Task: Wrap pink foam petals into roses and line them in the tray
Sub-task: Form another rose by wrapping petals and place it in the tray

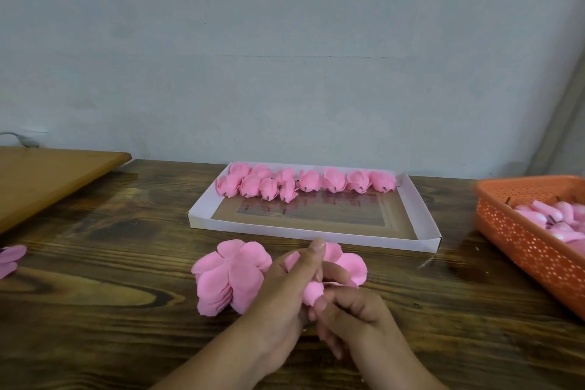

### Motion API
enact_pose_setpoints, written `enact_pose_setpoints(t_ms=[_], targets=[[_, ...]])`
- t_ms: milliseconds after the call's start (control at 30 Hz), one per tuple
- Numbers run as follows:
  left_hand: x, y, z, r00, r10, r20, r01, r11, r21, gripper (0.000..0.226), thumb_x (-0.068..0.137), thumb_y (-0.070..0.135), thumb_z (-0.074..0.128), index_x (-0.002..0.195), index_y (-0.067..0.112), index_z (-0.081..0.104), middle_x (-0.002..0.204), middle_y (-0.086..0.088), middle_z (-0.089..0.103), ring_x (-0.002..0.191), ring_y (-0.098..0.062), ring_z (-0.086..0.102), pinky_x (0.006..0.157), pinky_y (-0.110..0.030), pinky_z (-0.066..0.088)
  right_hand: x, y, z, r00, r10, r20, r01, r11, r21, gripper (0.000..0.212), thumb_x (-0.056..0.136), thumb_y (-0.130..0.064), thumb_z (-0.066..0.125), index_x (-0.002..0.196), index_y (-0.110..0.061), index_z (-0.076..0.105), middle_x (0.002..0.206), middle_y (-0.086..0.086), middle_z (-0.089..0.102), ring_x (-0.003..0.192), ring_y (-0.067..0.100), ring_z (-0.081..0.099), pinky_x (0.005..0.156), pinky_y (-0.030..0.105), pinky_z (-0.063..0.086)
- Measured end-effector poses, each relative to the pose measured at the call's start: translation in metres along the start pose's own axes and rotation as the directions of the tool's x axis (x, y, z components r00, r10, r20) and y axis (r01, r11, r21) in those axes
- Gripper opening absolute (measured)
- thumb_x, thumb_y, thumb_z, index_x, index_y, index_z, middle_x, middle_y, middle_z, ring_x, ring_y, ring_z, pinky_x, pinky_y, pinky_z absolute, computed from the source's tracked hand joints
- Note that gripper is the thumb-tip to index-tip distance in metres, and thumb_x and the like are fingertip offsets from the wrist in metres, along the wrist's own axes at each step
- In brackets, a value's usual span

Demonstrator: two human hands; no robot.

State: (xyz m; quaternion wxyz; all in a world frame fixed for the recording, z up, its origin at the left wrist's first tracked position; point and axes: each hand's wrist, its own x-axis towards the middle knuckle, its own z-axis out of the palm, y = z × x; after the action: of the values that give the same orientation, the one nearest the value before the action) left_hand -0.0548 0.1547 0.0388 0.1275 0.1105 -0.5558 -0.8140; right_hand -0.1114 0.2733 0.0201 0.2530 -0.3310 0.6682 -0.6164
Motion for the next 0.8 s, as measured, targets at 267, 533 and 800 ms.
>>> enact_pose_setpoints(t_ms=[267, 533, 800], targets=[[0.000, 0.002, -0.003, 0.999, -0.019, 0.036, 0.019, 1.000, -0.014, 0.048, 0.063, 0.070, 0.070, 0.052, 0.025, 0.060, 0.077, -0.004, 0.074, 0.037, -0.017, 0.048, 0.038, -0.022, 0.043, 0.007, -0.005, 0.006, 0.943, 0.272, 0.193, -0.332, 0.821, 0.464, 0.014, 0.075, -0.013, 0.066, 0.069, 0.000, 0.064, 0.054, 0.014, 0.053, 0.042, 0.018, 0.048, 0.037, 0.019, 0.036], [0.001, -0.003, 0.003, 0.993, 0.062, -0.101, -0.050, 0.992, 0.118, 0.068, 0.069, 0.064, 0.066, 0.099, 0.003, 0.072, 0.096, -0.006, 0.079, 0.080, -0.020, 0.077, 0.052, -0.024, 0.053, 0.006, 0.002, 0.003, 0.986, 0.139, 0.087, -0.164, 0.844, 0.511, 0.035, 0.069, -0.020, 0.076, 0.100, -0.005, 0.074, 0.085, 0.015, 0.071, 0.073, 0.024, 0.068, 0.061, 0.030, 0.057], [-0.002, 0.000, 0.002, 0.986, 0.162, 0.028, -0.165, 0.963, 0.213, 0.066, 0.062, 0.079, 0.075, 0.086, 0.018, 0.078, 0.108, -0.007, 0.078, 0.103, -0.025, 0.074, 0.077, -0.036, 0.061, 0.008, 0.003, -0.004, 0.975, 0.123, 0.186, -0.217, 0.722, 0.657, 0.027, 0.068, -0.010, 0.073, 0.094, -0.003, 0.079, 0.082, 0.015, 0.072, 0.071, 0.019, 0.071, 0.061, 0.024, 0.058]])
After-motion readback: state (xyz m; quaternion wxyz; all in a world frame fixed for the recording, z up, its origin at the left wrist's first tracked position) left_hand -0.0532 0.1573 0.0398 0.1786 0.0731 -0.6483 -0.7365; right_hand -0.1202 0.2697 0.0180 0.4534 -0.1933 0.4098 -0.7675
